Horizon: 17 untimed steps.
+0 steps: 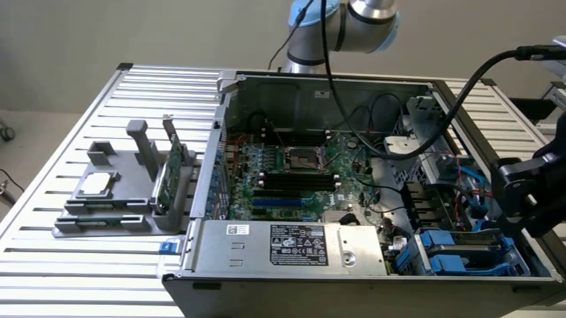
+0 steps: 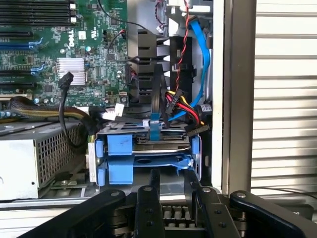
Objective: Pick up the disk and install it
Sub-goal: 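Insert the first disk wire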
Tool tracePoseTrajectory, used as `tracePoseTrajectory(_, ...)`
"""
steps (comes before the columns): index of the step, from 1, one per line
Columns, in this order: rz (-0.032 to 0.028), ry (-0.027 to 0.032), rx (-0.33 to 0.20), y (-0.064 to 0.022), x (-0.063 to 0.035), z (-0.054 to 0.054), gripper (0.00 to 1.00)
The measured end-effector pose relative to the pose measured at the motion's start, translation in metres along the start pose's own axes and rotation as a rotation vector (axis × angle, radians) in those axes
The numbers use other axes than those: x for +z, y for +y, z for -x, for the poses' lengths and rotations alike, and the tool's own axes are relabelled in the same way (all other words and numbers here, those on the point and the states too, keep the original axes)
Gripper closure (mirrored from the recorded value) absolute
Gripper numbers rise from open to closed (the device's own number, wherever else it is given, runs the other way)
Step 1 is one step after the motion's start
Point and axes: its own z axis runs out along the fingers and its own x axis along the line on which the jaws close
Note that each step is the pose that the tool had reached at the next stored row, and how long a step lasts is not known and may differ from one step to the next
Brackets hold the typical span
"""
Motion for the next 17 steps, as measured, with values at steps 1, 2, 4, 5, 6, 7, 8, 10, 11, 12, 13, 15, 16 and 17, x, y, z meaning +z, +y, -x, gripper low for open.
tracePoseTrajectory(1,-0.0010,0.0128,0.000,0.0001,0.0002,0.003,0.66)
tracePoseTrajectory(2,-0.0019,0.0260,0.000,0.0002,0.0003,0.005,0.66)
tracePoseTrajectory(4,-0.0038,0.0556,-0.001,0.0003,0.0006,0.010,0.66)
tracePoseTrajectory(5,-0.0046,0.0707,-0.001,0.0004,0.0007,0.012,0.66)
tracePoseTrajectory(6,-0.0052,0.0857,-0.002,0.0004,0.0008,0.014,0.66)
tracePoseTrajectory(7,-0.0057,0.0965,-0.002,0.0005,0.0010,0.016,0.66)
tracePoseTrajectory(8,-0.0059,0.1014,-0.001,0.0005,0.0012,0.017,0.66)
tracePoseTrajectory(10,-0.0057,0.1034,0.005,0.0007,0.0024,0.019,0.66)
tracePoseTrajectory(11,-0.0059,0.1036,0.013,0.0007,0.0030,0.020,0.66)
tracePoseTrajectory(12,-0.0061,0.1038,0.027,0.0007,0.0038,0.019,0.66)
tracePoseTrajectory(13,-0.0062,0.1041,0.045,0.0007,0.0048,0.019,0.66)
tracePoseTrajectory(15,-0.0064,0.1047,0.082,0.0007,0.0072,0.019,0.66)
tracePoseTrajectory(16,-0.0067,0.1050,0.100,0.0008,0.0082,0.019,0.66)
tracePoseTrajectory(17,-0.0067,0.1053,0.118,0.0008,0.0094,0.019,0.66)
